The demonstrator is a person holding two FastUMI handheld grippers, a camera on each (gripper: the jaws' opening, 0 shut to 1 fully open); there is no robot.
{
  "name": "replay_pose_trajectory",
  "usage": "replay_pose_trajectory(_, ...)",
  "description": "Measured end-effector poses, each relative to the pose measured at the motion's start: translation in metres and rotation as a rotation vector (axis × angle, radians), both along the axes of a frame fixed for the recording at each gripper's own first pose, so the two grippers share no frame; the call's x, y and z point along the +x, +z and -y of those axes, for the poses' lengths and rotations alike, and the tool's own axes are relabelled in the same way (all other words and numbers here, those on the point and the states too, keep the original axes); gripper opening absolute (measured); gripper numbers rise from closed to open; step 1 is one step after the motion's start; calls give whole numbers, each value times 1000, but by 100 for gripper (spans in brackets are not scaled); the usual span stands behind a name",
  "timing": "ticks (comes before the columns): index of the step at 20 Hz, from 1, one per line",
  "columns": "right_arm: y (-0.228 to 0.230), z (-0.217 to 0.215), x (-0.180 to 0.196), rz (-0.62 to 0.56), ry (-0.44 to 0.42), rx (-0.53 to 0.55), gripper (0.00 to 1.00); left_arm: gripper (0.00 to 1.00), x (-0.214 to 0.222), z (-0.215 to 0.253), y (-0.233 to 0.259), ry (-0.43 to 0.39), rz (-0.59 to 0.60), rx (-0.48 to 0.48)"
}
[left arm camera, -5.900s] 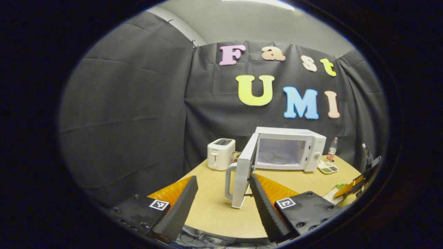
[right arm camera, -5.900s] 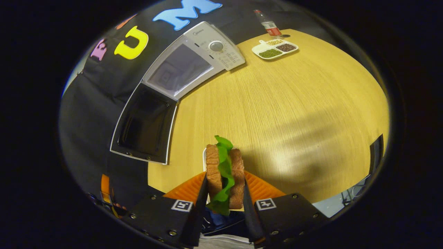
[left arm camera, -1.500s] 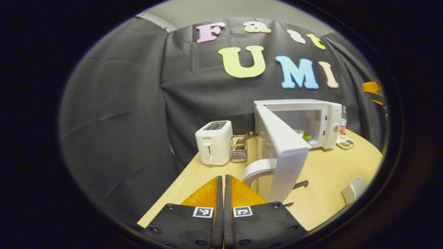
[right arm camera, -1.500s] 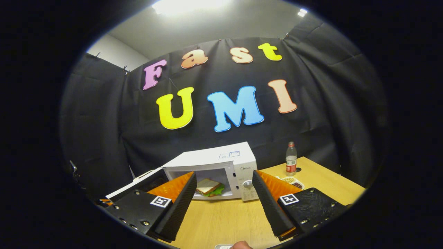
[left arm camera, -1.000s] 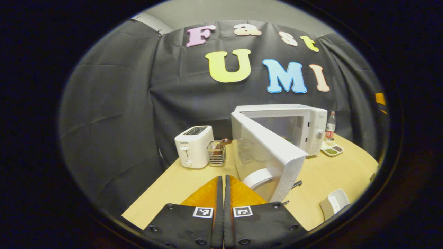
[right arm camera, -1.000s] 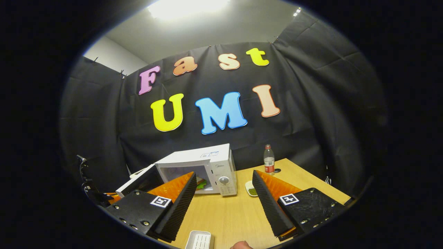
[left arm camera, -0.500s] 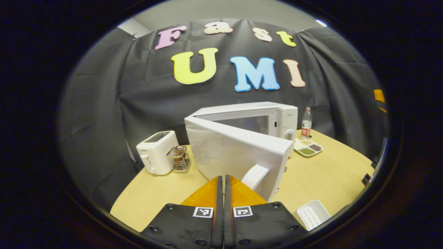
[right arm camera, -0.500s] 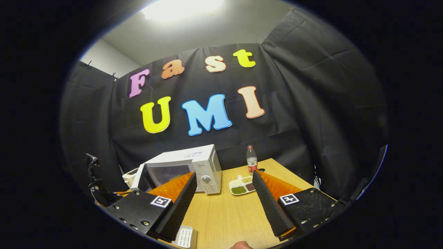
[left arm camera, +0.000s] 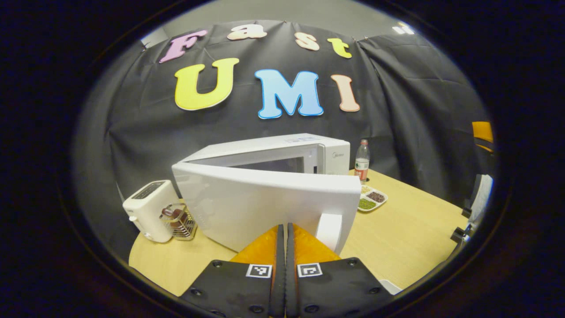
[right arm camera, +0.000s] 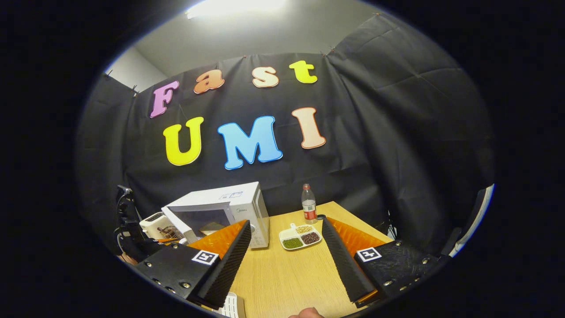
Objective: Open the microwave oven with the left hand, put the food in, and close the microwave oven.
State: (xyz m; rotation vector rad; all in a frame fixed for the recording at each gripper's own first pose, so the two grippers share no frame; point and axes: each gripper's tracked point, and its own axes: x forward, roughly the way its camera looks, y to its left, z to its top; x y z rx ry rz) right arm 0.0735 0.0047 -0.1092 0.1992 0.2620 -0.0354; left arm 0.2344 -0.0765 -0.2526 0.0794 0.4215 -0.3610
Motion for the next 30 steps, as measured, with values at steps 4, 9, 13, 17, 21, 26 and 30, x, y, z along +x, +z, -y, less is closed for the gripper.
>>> replay_pose_trajectory(4,-6,-5,4,-16,-21,-9,98,7,23,19,-1,-47,6,-24)
replay_pose_trajectory(9,-21,-7,9,-48,-61,-22,98,7,56,33,-9,-79,7,-51)
replay_pose_trajectory(13,-32,-6,11,-73,-92,-27,98,7,79,39,-12,-84,13,-69)
replay_pose_trajectory(17,-38,-3,15,-87,-114,-44,98,7,104,45,-18,-72,11,-87)
replay_pose_trajectory(21,-39,-1,22,-89,-137,-54,98,7,126,51,-21,-68,19,-97)
replay_pose_trajectory(26,-44,2,29,-100,-153,-73,98,7,145,59,-23,-82,21,-119)
replay_pose_trajectory(30,-45,-5,34,-105,-140,-78,98,7,148,56,-22,-76,30,-125)
